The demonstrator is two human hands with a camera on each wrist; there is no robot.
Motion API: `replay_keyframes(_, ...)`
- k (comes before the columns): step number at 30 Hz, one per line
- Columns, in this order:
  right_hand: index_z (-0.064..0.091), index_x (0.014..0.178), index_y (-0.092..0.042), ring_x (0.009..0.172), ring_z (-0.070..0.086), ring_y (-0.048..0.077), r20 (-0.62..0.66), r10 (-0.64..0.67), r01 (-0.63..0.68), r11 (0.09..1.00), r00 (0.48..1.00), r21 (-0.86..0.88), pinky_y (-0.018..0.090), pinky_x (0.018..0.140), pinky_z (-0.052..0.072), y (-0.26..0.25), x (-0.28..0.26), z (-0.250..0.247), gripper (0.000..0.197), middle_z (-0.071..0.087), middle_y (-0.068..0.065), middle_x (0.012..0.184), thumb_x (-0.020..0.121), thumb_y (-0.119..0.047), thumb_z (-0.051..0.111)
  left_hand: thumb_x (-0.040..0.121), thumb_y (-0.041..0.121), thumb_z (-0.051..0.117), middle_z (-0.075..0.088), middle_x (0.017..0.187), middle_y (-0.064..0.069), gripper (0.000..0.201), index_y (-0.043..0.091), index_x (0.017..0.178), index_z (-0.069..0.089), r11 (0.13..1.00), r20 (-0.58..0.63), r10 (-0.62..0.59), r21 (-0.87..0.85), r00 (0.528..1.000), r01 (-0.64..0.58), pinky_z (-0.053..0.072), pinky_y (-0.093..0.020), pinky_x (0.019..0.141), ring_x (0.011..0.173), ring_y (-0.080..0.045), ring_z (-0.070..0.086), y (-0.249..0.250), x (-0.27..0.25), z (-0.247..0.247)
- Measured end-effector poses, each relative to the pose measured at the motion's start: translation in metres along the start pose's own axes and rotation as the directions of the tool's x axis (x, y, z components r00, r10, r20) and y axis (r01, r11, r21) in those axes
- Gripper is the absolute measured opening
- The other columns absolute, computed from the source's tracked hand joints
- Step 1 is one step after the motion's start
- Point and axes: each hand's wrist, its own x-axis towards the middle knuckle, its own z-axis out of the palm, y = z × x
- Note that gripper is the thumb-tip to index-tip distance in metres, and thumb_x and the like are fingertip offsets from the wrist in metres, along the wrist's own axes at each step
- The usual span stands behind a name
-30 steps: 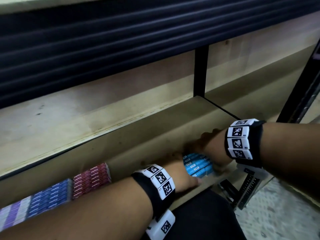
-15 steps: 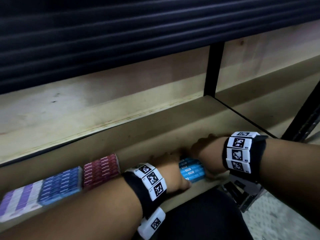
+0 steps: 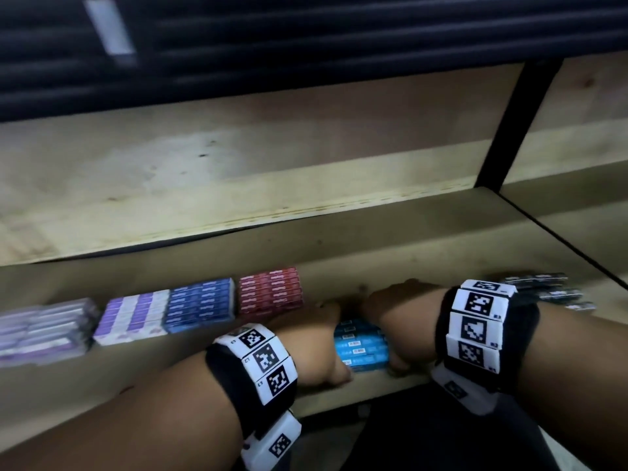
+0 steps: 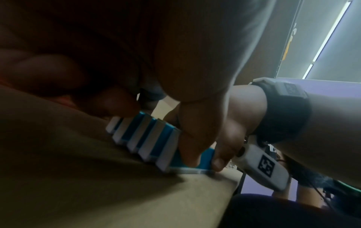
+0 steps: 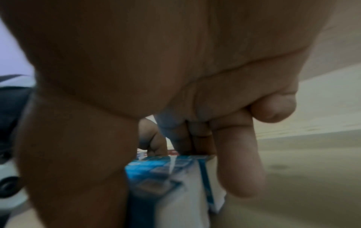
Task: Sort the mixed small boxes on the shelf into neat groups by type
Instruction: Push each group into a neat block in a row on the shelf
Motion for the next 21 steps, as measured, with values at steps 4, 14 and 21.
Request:
replay_keyframes(4,0.062,0.104,-0.030,0.075,0.065,0.019,-0.007,-0.047,0.047,0.999,0.999,0.016,0.036,0.075,0.058,-0.029,0.012,-0.002,0.054,0.067,-0.001,0.086,0.055,-0.041,0.080,0.040,0.078,0.064,0.048,0.083,0.014,0.069,0.039,0.093,0.043,0.998,0.005,-0.055,0.043,0.998,0.055,0.047,-0.031,0.063,0.072,-0.012,0.053,-0.027,-0.022,-0.006)
replay_keyframes(14,0.052,0.121,-0.036,0.083,0.064,0.018,-0.104,-0.140,0.159,0.968,0.985,0.194,0.036,0.078,0.057,-0.090,0.037,0.003,0.067,0.064,-0.005,0.100,0.058,-0.039,0.076,0.054,0.063,0.075,0.056,0.122,0.012,0.083,0.038,0.127,0.046,0.979,0.025,-0.142,-0.142,0.989,0.145,0.049,-0.028,0.088,0.103,-0.011,0.057,-0.088,-0.075,-0.011)
replay_keyframes(21,0.028,0.142,-0.049,0.115,0.056,0.011,-0.212,-0.185,0.252,0.902,0.959,0.352,0.034,0.099,0.048,-0.100,0.045,0.020,0.097,0.051,-0.015,0.137,0.059,-0.050,0.076,0.058,0.050,0.076,0.054,0.127,0.013,0.083,0.041,0.133,0.041,0.934,0.010,-0.183,-0.310,0.983,0.177,0.050,-0.029,0.096,0.108,-0.006,0.057,-0.100,-0.093,-0.004)
